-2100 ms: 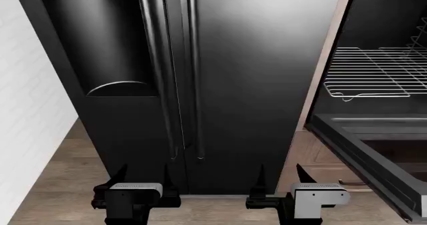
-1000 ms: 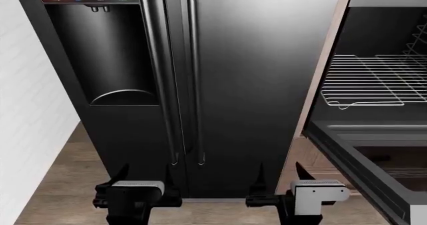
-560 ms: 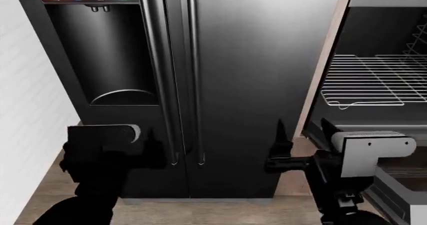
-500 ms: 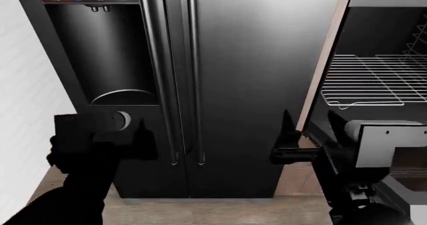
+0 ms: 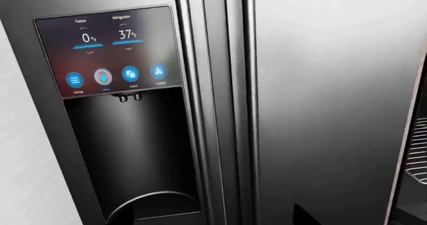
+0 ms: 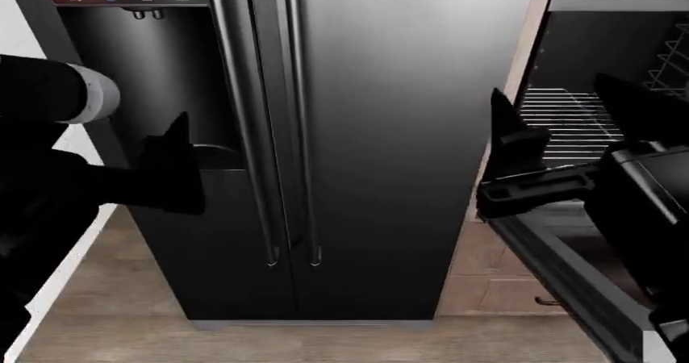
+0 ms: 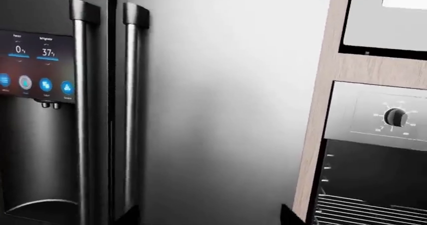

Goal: Fully slide the oven rack out.

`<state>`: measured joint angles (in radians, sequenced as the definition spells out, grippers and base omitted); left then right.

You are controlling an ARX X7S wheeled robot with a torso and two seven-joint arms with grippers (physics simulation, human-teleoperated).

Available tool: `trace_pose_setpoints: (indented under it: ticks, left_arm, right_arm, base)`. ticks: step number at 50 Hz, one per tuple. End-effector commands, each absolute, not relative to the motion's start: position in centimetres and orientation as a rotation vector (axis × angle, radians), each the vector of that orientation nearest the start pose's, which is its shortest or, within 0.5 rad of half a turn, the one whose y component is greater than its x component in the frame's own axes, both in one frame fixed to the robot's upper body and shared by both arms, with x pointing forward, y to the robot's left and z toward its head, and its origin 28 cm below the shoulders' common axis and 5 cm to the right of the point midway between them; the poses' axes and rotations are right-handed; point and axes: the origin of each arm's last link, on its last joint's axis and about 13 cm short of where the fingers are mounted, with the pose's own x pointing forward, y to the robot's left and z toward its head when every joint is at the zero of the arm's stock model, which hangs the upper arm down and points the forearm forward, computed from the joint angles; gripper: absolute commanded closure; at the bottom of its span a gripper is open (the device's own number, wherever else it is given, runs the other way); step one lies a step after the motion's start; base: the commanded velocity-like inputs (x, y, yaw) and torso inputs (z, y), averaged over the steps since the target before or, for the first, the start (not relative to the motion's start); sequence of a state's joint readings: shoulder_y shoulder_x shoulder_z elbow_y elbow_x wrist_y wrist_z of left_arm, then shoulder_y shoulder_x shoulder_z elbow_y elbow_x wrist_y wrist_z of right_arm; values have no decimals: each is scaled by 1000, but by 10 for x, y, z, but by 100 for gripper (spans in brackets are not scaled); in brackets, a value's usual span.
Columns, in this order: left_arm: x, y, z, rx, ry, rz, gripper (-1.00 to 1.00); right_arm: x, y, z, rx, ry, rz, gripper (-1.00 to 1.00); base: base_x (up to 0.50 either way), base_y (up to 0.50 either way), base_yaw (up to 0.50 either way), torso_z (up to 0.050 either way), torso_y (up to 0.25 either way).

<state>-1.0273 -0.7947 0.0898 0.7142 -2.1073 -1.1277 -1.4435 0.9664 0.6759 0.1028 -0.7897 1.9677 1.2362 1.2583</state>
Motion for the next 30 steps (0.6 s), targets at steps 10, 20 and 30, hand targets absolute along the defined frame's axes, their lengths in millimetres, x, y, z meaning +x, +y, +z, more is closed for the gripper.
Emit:
trace_pose_setpoints:
  ticks: [10, 20, 30]
  left_arm:
    - [137, 259, 321, 103, 42, -8, -100]
    - [135, 260, 324, 109, 35, 6, -100]
    - [137, 258, 325, 114, 34, -3, -100]
  right_arm:
    - [141, -144, 320, -97, -123, 99, -100]
    - [143, -146, 320, -94, -126, 86, -100]
    - [142, -148, 318, -91, -121, 81, -100]
  base:
    - [0, -500, 0, 0, 0]
    - [0, -500, 0, 0, 0]
    - [0, -500, 0, 0, 0]
